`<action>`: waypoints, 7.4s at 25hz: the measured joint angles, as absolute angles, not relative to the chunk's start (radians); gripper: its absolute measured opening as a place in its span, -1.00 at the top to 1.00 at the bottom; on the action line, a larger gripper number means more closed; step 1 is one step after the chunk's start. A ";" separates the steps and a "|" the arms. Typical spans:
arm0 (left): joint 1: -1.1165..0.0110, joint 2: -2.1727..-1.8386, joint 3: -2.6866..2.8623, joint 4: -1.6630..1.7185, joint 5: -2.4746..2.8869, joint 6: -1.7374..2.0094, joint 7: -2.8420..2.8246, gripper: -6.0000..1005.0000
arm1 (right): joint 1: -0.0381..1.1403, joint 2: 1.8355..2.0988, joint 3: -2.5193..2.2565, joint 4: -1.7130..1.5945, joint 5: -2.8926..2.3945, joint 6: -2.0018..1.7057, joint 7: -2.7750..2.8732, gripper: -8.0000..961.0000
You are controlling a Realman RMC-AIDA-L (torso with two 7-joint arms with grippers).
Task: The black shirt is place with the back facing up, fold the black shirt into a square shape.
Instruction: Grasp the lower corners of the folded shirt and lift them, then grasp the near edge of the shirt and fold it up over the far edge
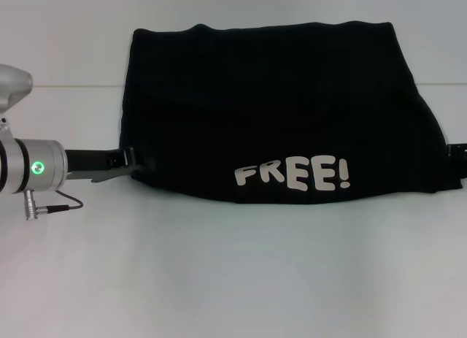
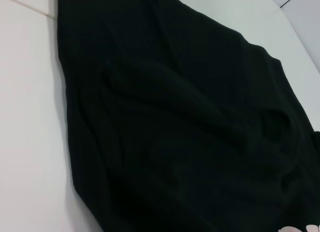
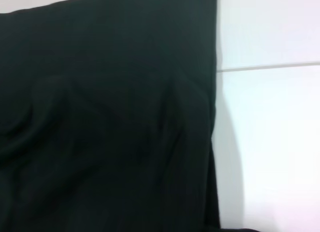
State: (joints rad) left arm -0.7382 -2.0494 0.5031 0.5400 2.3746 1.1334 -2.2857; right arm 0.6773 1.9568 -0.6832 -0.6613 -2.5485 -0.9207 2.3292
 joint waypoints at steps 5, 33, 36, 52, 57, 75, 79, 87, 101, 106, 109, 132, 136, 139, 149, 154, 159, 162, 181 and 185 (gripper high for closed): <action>-0.737 -2.049 0.503 0.540 2.375 1.133 -2.287 0.98 | 0.681 1.959 -0.685 -0.634 -2.547 -0.860 2.322 -0.96; -0.736 -2.053 0.503 0.540 2.375 1.128 -2.289 0.98 | 0.722 1.976 -0.675 -0.633 -2.520 -1.021 2.299 -0.95; -0.736 -2.053 0.503 0.540 2.375 1.127 -2.289 0.98 | 0.724 1.976 -0.682 -0.630 -2.503 -1.040 2.297 -0.95; -0.737 -2.052 0.503 0.540 2.375 1.127 -2.289 0.98 | 0.716 1.966 -0.698 -0.622 -2.574 -1.083 2.359 -0.94; -0.739 -2.052 0.503 0.540 2.375 1.127 -2.289 0.98 | 0.719 1.965 -0.698 -0.623 -2.574 -1.101 2.365 -0.94; -0.739 -2.052 0.507 0.540 2.363 1.137 -2.289 0.98 | 0.712 1.942 -0.666 -0.635 -2.566 -1.114 2.401 0.20; -0.745 -2.047 0.525 0.540 2.371 1.165 -2.292 0.98 | 0.710 1.938 -0.666 -0.635 -2.570 -1.125 2.409 0.41; -0.787 -2.014 0.552 0.557 2.500 1.352 -2.340 0.98 | 0.681 1.905 -0.668 -0.673 -2.579 -1.292 2.435 0.88; -0.730 -2.005 0.563 0.706 2.663 1.719 -2.323 0.98 | 0.549 1.914 -0.633 -0.894 -2.691 -1.643 2.463 0.89; -0.725 -2.007 0.566 0.708 2.675 1.713 -2.323 0.98 | 0.548 1.914 -0.618 -0.894 -2.691 -1.647 2.456 0.89; -0.723 -2.008 0.561 0.708 2.680 1.715 -2.321 0.98 | 0.550 1.914 -0.618 -0.894 -2.691 -1.654 2.454 0.89; -0.681 -2.031 0.572 0.774 2.713 1.969 -2.253 0.98 | 0.498 1.916 -0.474 -0.949 -2.715 -1.921 2.371 0.89; -0.710 -2.014 0.530 0.769 2.637 1.972 -2.253 0.97 | 0.528 1.904 -0.430 -0.946 -2.619 -1.918 2.350 0.89; -0.740 -1.987 0.468 0.768 2.603 1.964 -2.273 0.97 | 0.550 1.881 -0.389 -0.939 -2.566 -1.904 2.348 0.89; -0.882 -1.932 0.438 0.672 2.603 1.561 -2.473 0.95 | 0.589 1.794 -0.284 -0.780 -2.491 -1.614 2.403 0.89; -0.922 -1.959 0.570 0.573 2.604 1.290 -2.545 0.95 | 0.631 1.830 -0.295 -0.674 -2.489 -1.337 2.401 0.89; -0.925 -1.987 0.670 0.578 2.604 1.175 -2.611 0.94 | 0.677 1.875 -0.318 -0.666 -2.492 -1.172 2.407 0.89; -0.919 -2.001 0.668 0.632 2.590 1.182 -2.611 0.93 | 0.703 1.885 -0.327 -0.675 -2.491 -1.150 2.414 0.89; -0.931 -2.014 0.739 0.586 2.585 0.907 -2.654 0.90 | 0.808 1.930 -0.568 -0.495 -2.489 -0.663 2.447 0.89; -0.931 -2.027 0.748 0.565 2.586 0.827 -2.647 0.90 | 0.811 1.942 -0.569 -0.492 -2.489 -0.618 2.443 0.89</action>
State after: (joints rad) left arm -0.9305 -2.0269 0.7485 0.5647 2.5859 0.8271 -2.6472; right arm 0.8113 1.9421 -0.5691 -0.4920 -2.4893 -0.6182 2.4431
